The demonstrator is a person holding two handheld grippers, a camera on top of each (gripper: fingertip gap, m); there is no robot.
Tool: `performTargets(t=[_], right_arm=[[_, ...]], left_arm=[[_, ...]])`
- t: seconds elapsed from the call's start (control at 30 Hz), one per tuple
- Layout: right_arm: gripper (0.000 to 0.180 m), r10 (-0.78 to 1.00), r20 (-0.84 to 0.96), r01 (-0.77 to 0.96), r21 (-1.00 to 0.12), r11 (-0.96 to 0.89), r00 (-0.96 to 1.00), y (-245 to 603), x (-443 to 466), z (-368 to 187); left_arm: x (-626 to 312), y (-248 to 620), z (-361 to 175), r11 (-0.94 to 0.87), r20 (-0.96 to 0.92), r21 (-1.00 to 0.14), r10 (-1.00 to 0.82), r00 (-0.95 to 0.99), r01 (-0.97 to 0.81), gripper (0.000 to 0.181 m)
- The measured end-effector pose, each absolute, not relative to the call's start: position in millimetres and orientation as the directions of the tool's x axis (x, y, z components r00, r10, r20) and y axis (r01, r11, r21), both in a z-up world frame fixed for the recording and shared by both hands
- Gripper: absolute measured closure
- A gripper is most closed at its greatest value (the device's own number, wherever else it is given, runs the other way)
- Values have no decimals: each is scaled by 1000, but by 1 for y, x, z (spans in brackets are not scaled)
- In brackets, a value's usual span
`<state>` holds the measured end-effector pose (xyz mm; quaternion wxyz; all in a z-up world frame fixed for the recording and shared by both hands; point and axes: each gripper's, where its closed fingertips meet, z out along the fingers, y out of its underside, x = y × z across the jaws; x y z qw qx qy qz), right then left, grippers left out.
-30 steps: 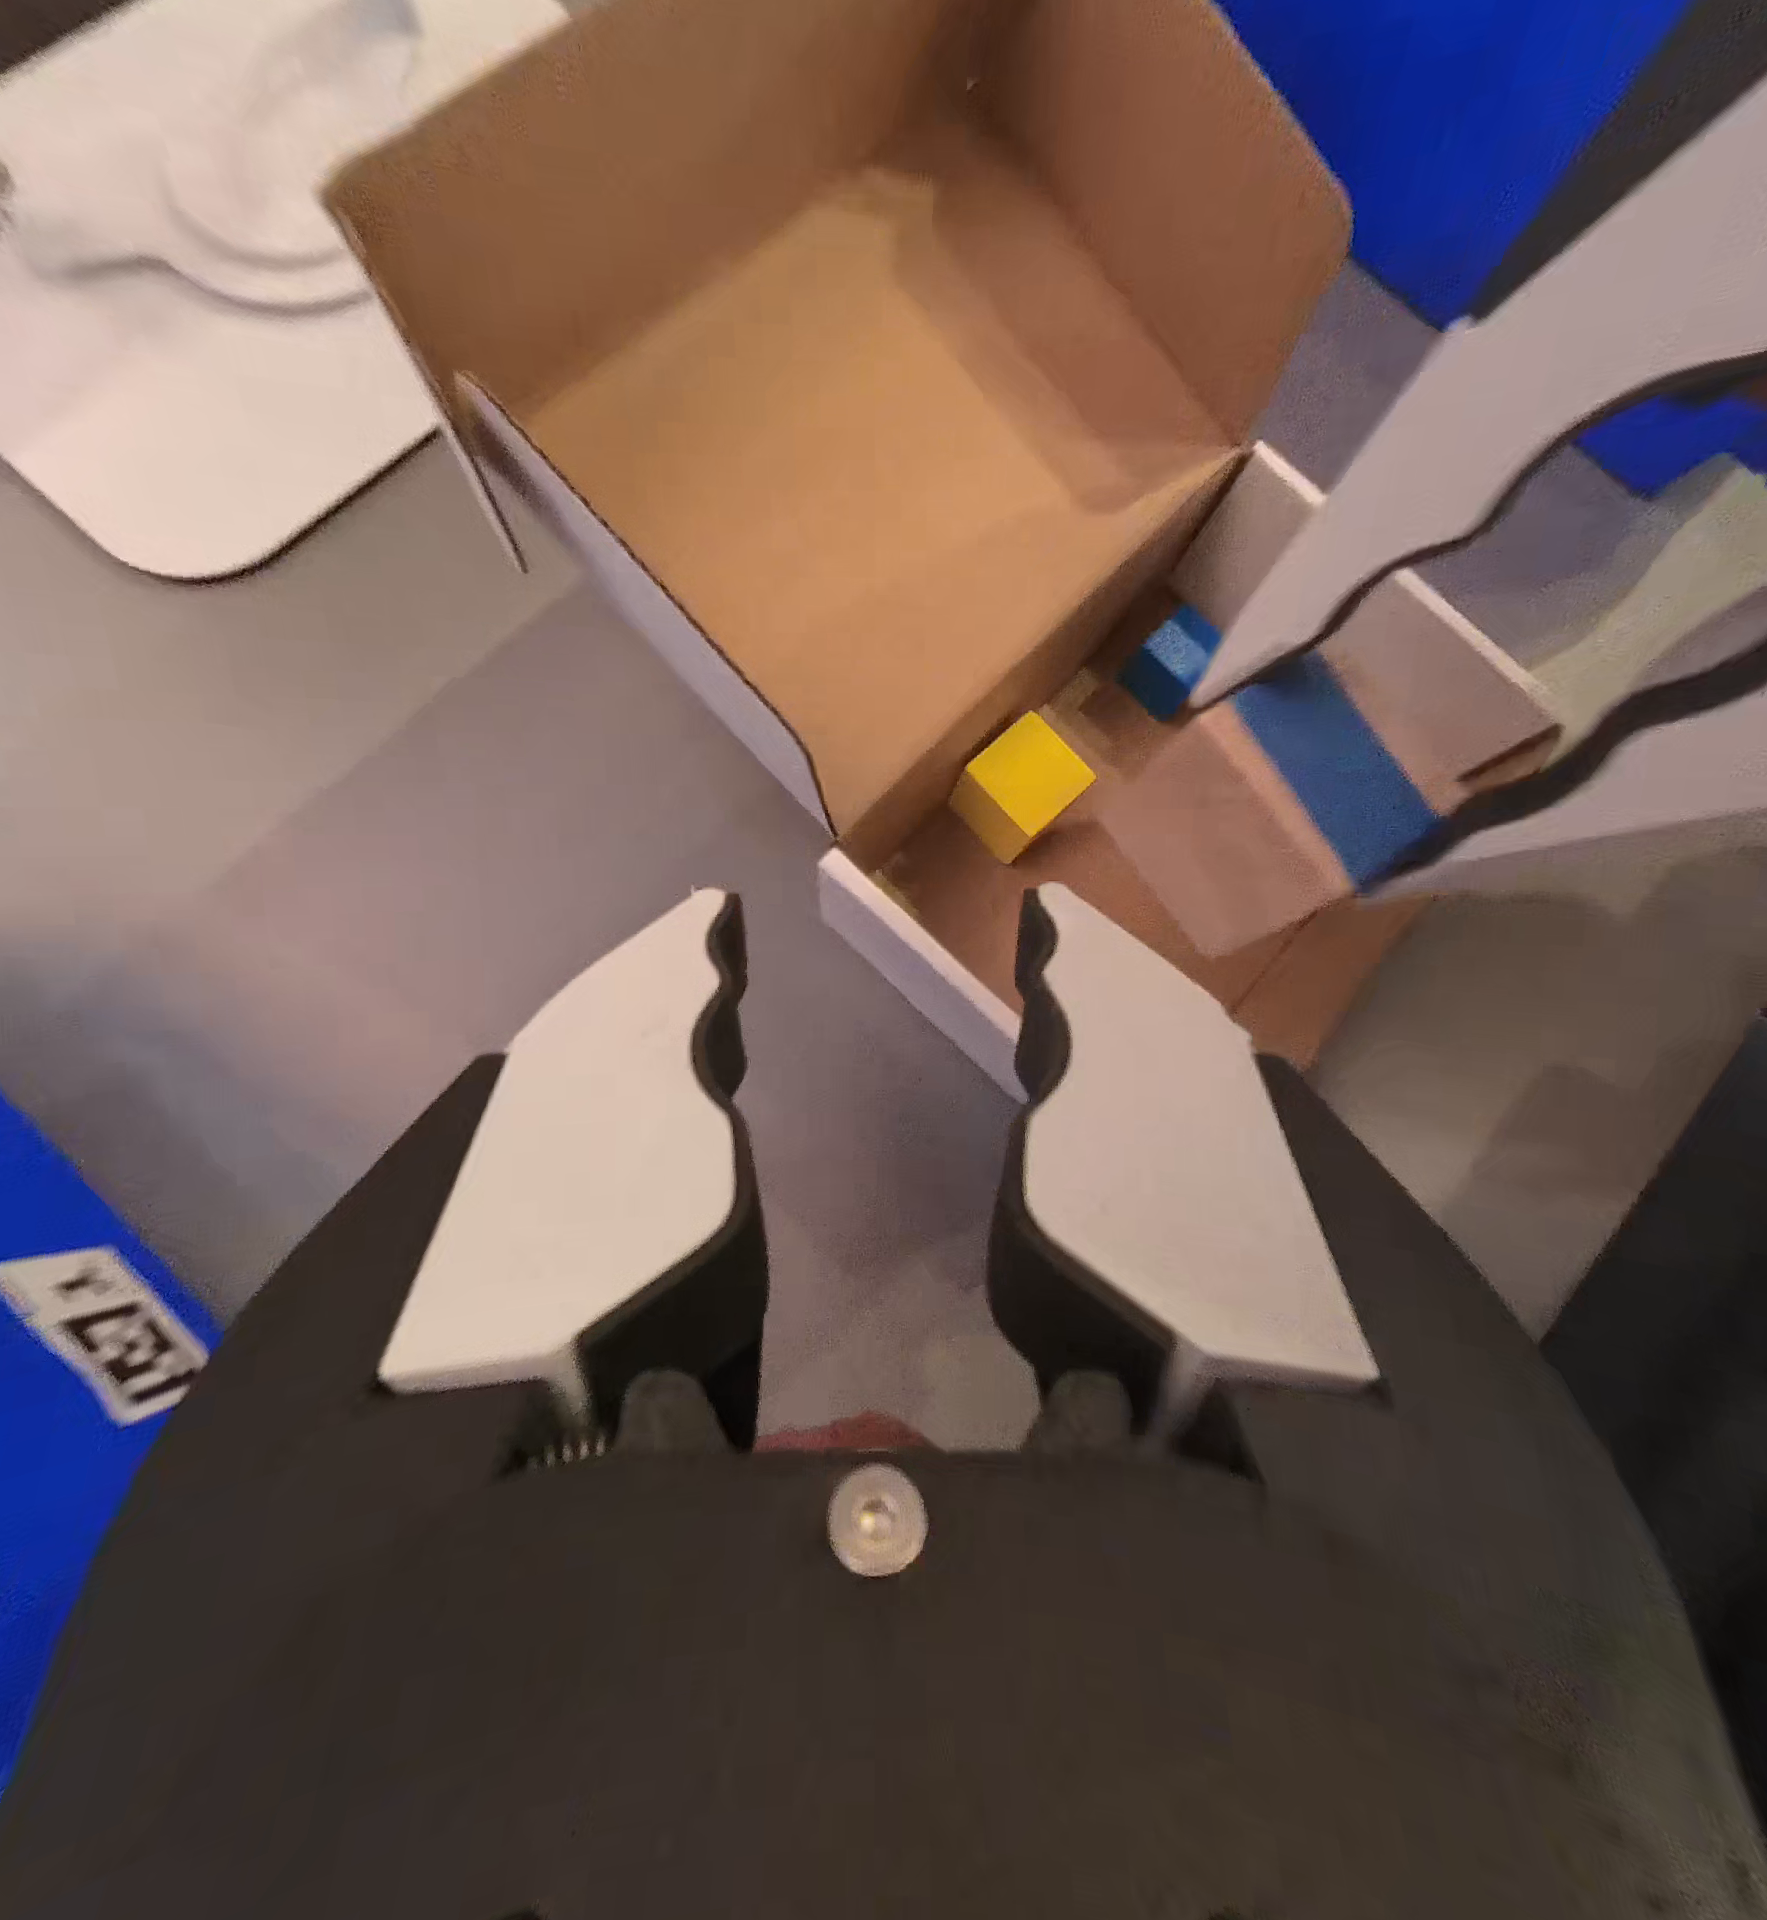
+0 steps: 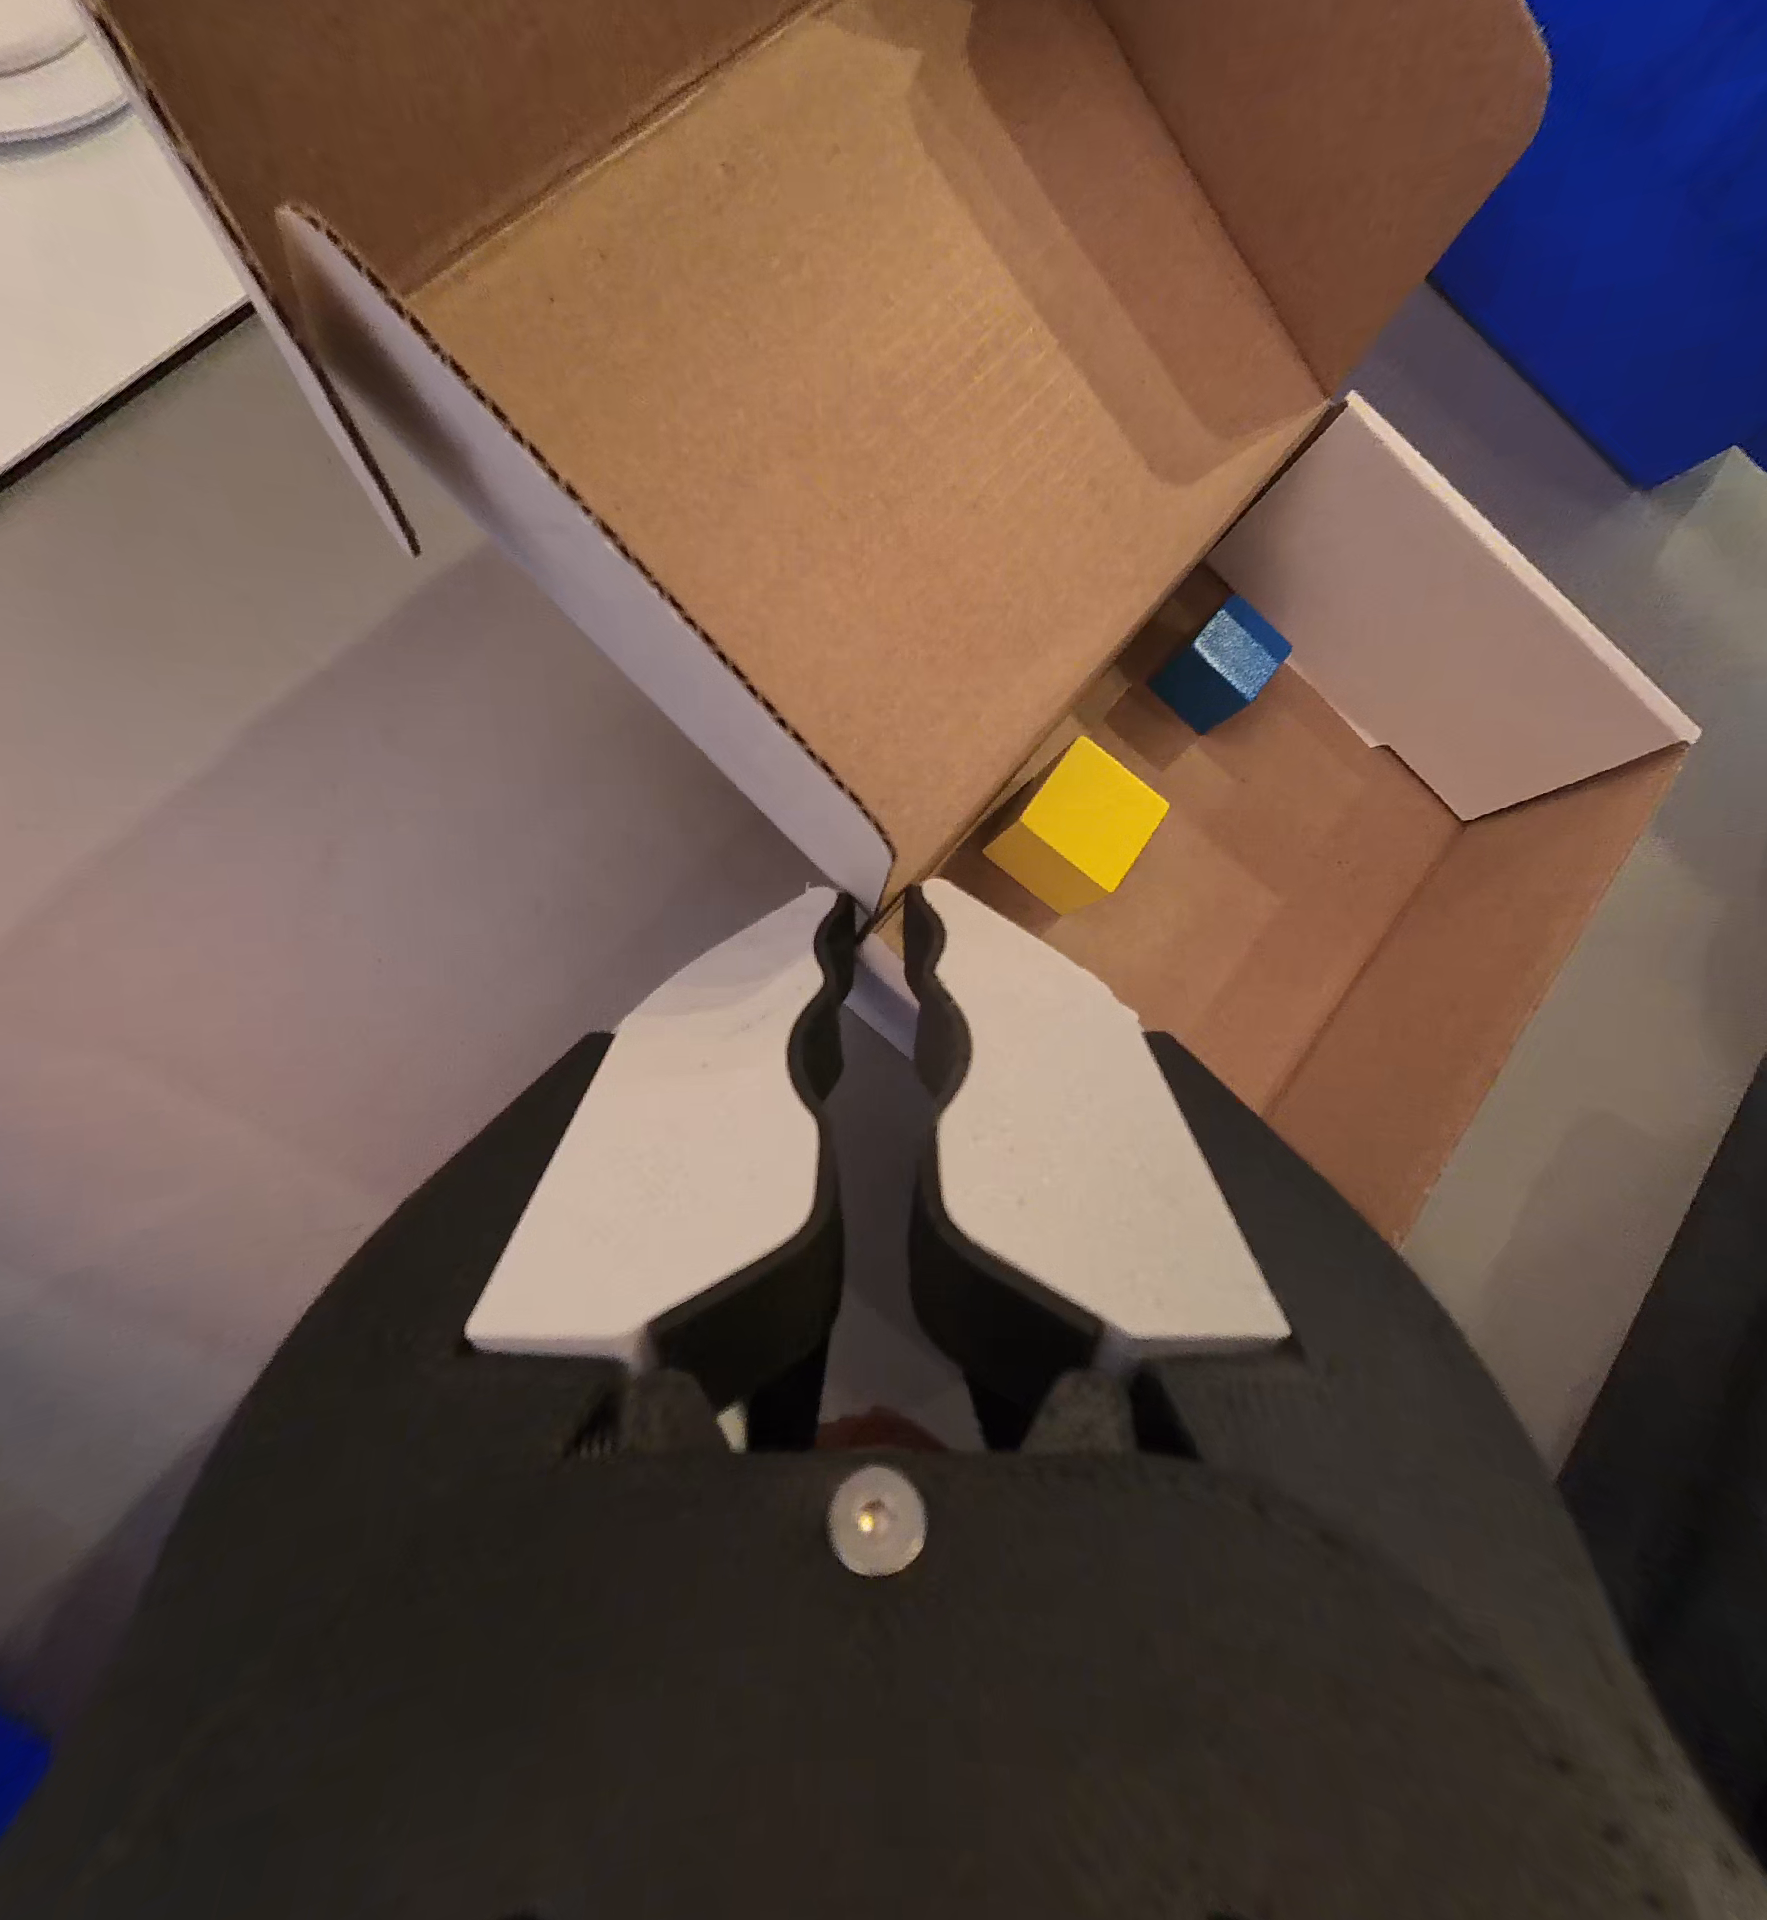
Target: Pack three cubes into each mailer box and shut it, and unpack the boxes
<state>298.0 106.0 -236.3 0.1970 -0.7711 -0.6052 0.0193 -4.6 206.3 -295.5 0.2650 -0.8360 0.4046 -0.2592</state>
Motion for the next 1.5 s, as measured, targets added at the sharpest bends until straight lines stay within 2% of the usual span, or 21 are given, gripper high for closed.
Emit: performTargets(t=[0.17,0.37,0.47,0.57,0.67,0.77,0.9,1.0,1.07,1.17,1.3,1.5], right_arm=[[138,974,137,965,-217,-150,182,106,303,-285],[137,985,107,982,-151,-117,134,109,304,-308],[135,986,108,984,-132,-116,131,109,308,-305],[126,983,111,976,-179,-122,144,107,302,-290],[124,976,145,979,-143,-143,164,108,309,-276],[129,953,230,959,-247,-139,197,111,284,-234],[141,926,315,890,-453,-48,210,111,202,-177],[148,943,274,853,-522,-18,188,113,132,-180],[148,956,249,864,-504,-8,155,123,97,-201],[139,971,227,911,-413,23,78,139,62,-245],[139,973,230,952,-303,41,31,158,45,-290],[144,956,293,960,-272,62,21,175,38,-318]], left_arm=[[-5,206,-296,-529,215,-657,-815,538,-538,172],[-5,207,-296,-529,217,-659,-815,538,-535,172],[-5,207,-296,-529,218,-659,-815,537,-535,172],[-5,206,-296,-526,215,-659,-816,536,-537,172],[-4,206,-296,-524,211,-658,-818,535,-541,172],[-4,206,-296,-525,211,-658,-817,537,-540,172],[-3,206,-296,-527,213,-657,-816,538,-539,172],[-2,205,-296,-529,215,-656,-815,538,-539,172],[-2,203,-295,-528,211,-654,-815,540,-542,172],[-2,201,-296,-529,214,-656,-815,539,-539,172],[-2,201,-296,-547,246,-657,-806,538,-519,172],[-1,202,-296,-543,245,-660,-809,535,-519,172]])
